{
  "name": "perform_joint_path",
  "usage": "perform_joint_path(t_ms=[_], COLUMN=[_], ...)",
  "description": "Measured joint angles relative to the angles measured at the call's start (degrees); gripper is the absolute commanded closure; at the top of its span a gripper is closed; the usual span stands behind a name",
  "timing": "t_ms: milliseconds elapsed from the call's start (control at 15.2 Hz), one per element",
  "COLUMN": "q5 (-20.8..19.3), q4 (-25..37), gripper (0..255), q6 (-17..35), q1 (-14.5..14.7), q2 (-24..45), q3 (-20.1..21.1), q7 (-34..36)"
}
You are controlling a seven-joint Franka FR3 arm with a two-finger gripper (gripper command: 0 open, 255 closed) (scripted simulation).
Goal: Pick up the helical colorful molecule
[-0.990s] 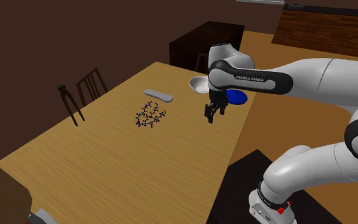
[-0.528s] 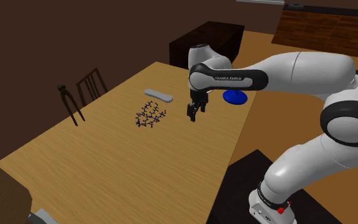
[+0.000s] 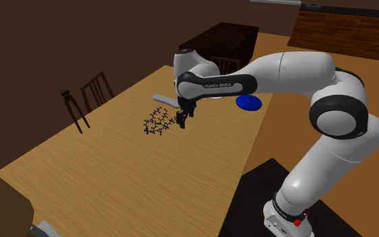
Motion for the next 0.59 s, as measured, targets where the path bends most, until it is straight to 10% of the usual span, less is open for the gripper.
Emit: perform_joint_path(t_ms=[594], q5=[-7.41], q4=[16.48], gripper=[0], q6=[1.88], q1=[5.14], q2=[14.68], q3=[4.34], q7=[-0.33])
